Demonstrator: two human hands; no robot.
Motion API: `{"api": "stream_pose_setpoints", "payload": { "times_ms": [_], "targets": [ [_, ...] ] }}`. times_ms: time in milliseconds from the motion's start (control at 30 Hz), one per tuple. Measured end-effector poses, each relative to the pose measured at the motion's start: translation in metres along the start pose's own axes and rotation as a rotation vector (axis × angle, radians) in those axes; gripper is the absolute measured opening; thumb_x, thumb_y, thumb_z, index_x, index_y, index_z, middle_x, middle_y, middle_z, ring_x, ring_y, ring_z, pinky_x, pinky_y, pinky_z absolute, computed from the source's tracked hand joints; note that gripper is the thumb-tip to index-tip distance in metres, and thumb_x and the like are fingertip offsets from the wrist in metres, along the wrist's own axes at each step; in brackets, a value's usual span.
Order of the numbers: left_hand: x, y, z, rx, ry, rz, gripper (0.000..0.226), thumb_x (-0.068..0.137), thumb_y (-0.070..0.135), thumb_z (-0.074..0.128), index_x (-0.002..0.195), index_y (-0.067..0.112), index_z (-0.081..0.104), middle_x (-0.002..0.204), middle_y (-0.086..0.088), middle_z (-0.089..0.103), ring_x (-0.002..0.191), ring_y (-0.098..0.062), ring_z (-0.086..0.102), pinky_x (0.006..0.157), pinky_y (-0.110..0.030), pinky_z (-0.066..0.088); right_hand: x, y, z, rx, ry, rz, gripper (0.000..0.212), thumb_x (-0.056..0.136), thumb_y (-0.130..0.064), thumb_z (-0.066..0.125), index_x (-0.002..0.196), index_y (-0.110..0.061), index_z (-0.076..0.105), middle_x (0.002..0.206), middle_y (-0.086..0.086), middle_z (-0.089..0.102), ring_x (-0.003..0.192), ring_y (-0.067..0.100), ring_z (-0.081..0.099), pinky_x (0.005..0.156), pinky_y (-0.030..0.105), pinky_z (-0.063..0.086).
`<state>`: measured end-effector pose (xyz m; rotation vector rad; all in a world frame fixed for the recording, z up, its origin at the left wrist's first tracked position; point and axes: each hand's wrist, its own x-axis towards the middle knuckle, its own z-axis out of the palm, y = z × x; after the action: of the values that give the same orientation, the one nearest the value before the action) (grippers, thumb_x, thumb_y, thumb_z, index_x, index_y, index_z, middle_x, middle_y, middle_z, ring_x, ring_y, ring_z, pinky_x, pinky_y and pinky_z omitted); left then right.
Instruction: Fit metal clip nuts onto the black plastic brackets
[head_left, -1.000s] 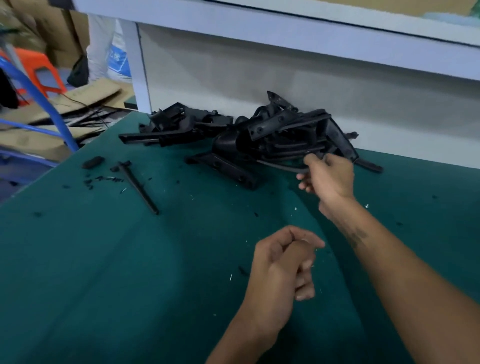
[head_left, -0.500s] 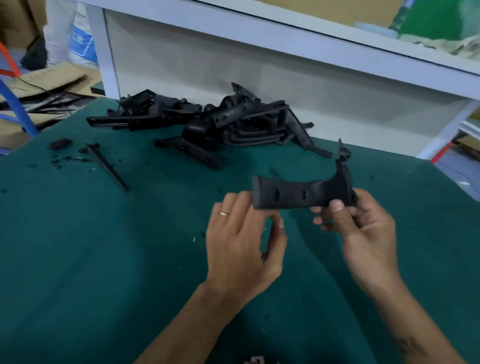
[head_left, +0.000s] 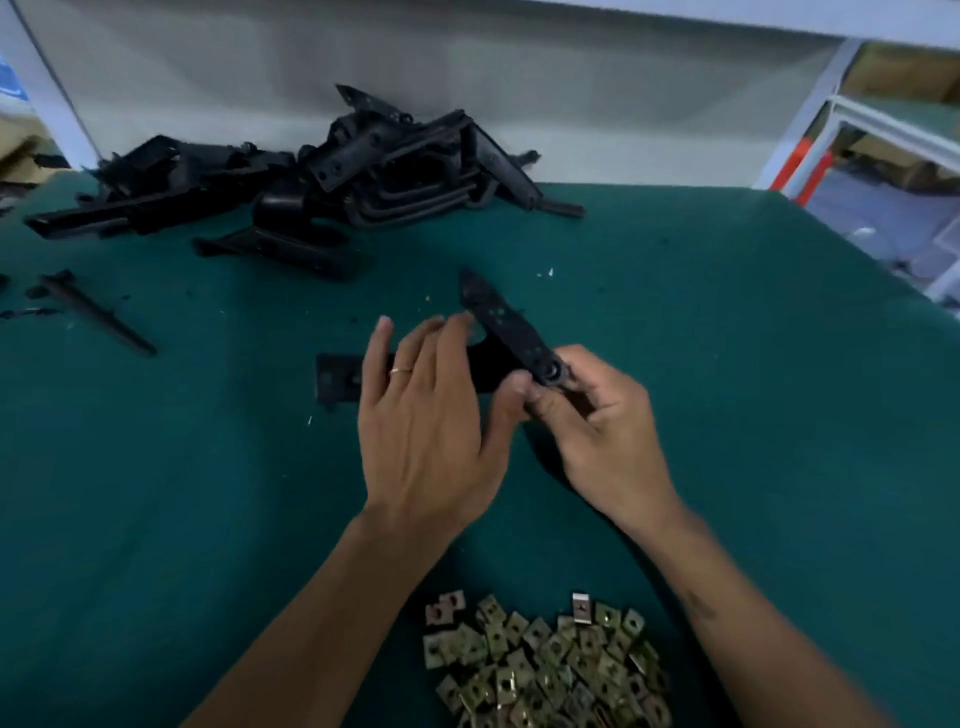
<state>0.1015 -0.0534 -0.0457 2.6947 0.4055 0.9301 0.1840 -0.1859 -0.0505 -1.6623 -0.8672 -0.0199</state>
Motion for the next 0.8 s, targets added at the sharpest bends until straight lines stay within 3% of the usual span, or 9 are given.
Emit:
{"api": "stream_pose_setpoints", "payload": {
  "times_ms": [67,133,200,300,433,533,633,800],
  "targets": [
    [0.001,-0.007,0.002,-0.034,-0.044,-0.023,0.059,0.104,0.053,0.021,0.098,0.009,0.059,0.091,-0.005,0.068,0.096,-0.029,0.064,0.113,-0.048,0.032,-0.003,-0.001,0.001,0.019,-0.099,0.052,0.002,0.095,-0.024,0.067,0.097,-0.023,0.068,0.08,0.0,0.07,0.075,0.027,0.067,0.071,0.05,0.056],
    [0.003,-0.013,0.003,-0.101,-0.077,-0.028,0.056,0.103,0.053,0.019,0.081,0.012,0.05,0.072,-0.005,0.059,0.072,-0.031,0.057,0.091,-0.047,0.041,-0.004,-0.003,-0.002,0.002,-0.184,0.11,0.003,0.095,-0.017,0.07,0.097,-0.018,0.069,0.081,0.002,0.07,0.078,0.021,0.067,0.074,0.043,0.055],
    [0.004,-0.014,0.006,-0.115,-0.087,-0.015,0.057,0.102,0.056,0.019,0.079,0.012,0.048,0.068,-0.004,0.054,0.062,-0.027,0.047,0.078,-0.044,0.038,-0.006,-0.004,-0.013,-0.112,-0.25,0.172,0.004,0.093,-0.019,0.074,0.096,-0.019,0.071,0.081,-0.003,0.069,0.075,0.011,0.063,0.07,0.029,0.05],
    [0.004,-0.015,0.009,-0.144,-0.098,0.008,0.056,0.101,0.058,0.02,0.082,0.015,0.049,0.067,0.001,0.05,0.06,-0.024,0.043,0.078,-0.043,0.037,-0.029,-0.01,-0.04,-0.262,-0.299,0.221,0.014,0.088,-0.027,0.079,0.1,-0.029,0.074,0.086,-0.012,0.064,0.077,0.007,0.06,0.068,0.014,0.043],
    [0.006,-0.018,0.013,-0.212,-0.14,-0.016,0.054,0.099,0.062,0.021,0.079,0.018,0.045,0.06,0.009,0.042,0.054,-0.017,0.042,0.075,-0.04,0.035,-0.078,-0.033,-0.064,-0.232,-0.409,0.231,0.014,0.085,-0.045,0.078,0.096,-0.037,0.077,0.093,-0.008,0.065,0.074,0.017,0.061,0.062,0.02,0.046],
    [0.006,-0.02,0.018,-0.211,-0.21,-0.042,0.062,0.098,0.063,0.02,0.081,0.013,0.052,0.063,0.005,0.049,0.057,-0.017,0.045,0.076,-0.039,0.034,-0.096,-0.043,-0.069,-0.332,-0.443,0.24,0.021,0.082,-0.056,0.073,0.099,-0.044,0.076,0.1,-0.01,0.064,0.08,0.015,0.064,0.061,0.018,0.046],
    [0.005,-0.021,0.019,-0.185,-0.241,-0.044,0.058,0.1,0.06,0.021,0.087,0.015,0.054,0.073,0.003,0.057,0.066,-0.02,0.049,0.089,-0.041,0.036,-0.098,-0.048,-0.066,-0.382,-0.474,0.235,0.017,0.081,-0.054,0.073,0.093,-0.043,0.073,0.101,-0.011,0.064,0.089,0.013,0.064,0.066,0.022,0.046],
    [0.006,-0.019,0.016,-0.098,-0.269,-0.021,0.062,0.1,0.061,0.015,0.094,0.016,0.057,0.081,0.001,0.061,0.077,-0.023,0.056,0.091,-0.041,0.035,-0.094,-0.044,-0.067,-0.212,-0.507,0.308,0.015,0.081,-0.045,0.073,0.087,-0.032,0.068,0.087,-0.001,0.067,0.078,0.02,0.062,0.065,0.023,0.047]
  ]
}}
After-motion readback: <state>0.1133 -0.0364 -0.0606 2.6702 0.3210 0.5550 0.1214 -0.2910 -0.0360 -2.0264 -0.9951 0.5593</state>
